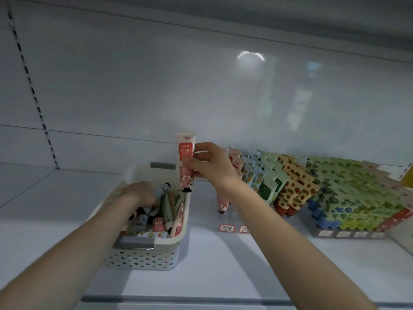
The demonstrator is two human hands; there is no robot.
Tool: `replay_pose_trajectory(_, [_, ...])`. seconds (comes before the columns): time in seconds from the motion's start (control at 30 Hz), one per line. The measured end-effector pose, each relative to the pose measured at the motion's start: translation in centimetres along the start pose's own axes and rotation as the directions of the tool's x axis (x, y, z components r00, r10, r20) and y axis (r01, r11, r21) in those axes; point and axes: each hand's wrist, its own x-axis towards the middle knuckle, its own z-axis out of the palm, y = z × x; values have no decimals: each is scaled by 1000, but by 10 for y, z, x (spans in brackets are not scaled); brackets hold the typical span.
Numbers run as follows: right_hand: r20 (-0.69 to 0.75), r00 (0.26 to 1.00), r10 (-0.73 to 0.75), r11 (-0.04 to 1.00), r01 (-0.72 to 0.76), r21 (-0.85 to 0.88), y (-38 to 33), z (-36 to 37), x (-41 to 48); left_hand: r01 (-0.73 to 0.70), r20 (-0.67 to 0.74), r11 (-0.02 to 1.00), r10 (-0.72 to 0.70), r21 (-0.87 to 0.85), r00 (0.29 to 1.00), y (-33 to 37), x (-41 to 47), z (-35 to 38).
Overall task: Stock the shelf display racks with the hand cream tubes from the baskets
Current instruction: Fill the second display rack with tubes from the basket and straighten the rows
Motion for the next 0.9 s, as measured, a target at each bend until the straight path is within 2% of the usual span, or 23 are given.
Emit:
replay_pose_trajectory(0.2, [-79,997,22,999,-19,41,1,-26,-23,-10,-15,989,7,-146,1000,1,-8,1])
replay_pose_trajectory(0.3, [-134,991,6,999,-1,35,-2,-42,-36,-42,-164,951,-9,-307,986,5,-20,-10])
replay_pose_trajectory(0.4, [-207,978,-8,999,18,45,-6,-59,-47,-142,-368,812,-95,-566,925,16,-34,-29])
replay_pose_trajectory(0.47, [-257,966,-15,998,31,56,-8,-69,-54,-231,-445,696,-140,-680,885,27,-51,-40])
replay_pose_trajectory(0.57, [-326,944,-53,999,49,-20,-7,-82,-67,-362,-473,474,-137,-803,870,47,-93,-50])
replay_pose_trajectory(0.67, [-381,917,-114,989,68,-131,-6,-94,-78,-423,-461,269,-95,-865,882,63,-143,-49])
replay_pose_trajectory(0.77, [-453,878,-153,977,66,-201,1,-100,-88,-407,-423,162,-79,-899,902,70,-180,-32])
replay_pose_trajectory(0.9, [-478,856,-197,952,50,-302,14,-94,-92,-326,-336,153,-38,-933,941,73,-208,6])
